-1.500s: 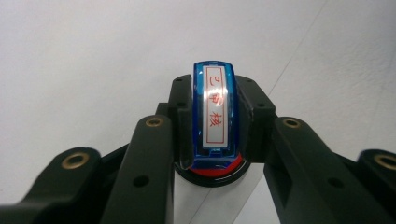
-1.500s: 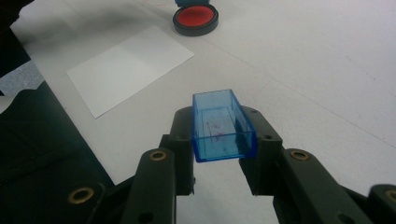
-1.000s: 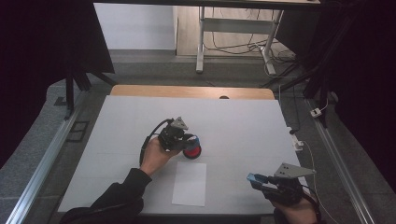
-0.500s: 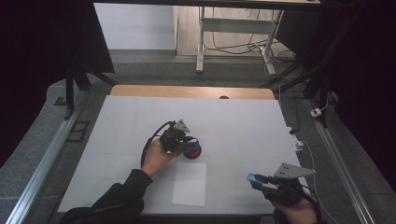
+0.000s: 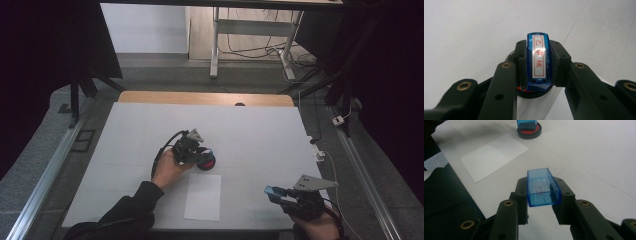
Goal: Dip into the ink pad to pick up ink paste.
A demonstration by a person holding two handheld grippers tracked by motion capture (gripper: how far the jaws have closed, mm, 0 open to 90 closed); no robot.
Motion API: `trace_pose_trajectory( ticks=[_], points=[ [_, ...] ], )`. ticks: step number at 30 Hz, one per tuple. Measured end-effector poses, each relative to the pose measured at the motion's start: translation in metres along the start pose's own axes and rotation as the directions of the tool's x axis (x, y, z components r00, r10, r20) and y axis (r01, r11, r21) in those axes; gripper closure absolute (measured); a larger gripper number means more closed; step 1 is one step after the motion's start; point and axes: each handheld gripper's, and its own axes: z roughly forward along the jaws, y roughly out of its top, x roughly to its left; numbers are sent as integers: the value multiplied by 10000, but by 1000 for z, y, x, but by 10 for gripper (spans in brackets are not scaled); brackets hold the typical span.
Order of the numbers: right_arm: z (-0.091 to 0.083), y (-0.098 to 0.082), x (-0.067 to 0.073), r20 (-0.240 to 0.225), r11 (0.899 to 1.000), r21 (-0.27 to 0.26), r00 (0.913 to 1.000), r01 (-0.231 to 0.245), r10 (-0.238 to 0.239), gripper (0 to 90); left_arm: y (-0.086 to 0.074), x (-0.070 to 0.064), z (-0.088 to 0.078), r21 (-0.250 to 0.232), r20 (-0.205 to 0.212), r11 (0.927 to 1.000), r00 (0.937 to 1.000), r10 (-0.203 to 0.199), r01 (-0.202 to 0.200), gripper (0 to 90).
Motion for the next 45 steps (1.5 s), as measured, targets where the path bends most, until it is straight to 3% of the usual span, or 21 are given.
trace_pose_trajectory(
  ticks=[4,15,23,34,45],
  points=[
    [0,0,0,-17,10000,22,10000,-8,8,683,-1,-1,0,-29,-39,10000,10000,21,-21,708],
    [1,0,0,-16,10000,3,10000,-41,41,683,3,-13,2,247,-681,9985,9964,506,-491,708],
    [0,0,0,10,10000,29,10000,-44,44,683,6,-22,3,522,-1124,9951,9896,893,-839,708],
    [1,0,0,2,10000,43,10000,-57,57,683,3,-8,2,287,-388,9996,9992,-18,29,707],
    [1,0,0,-48,10000,21,10000,-57,57,684,-1,5,2,70,298,9977,9972,-682,680,706]
  ],
)
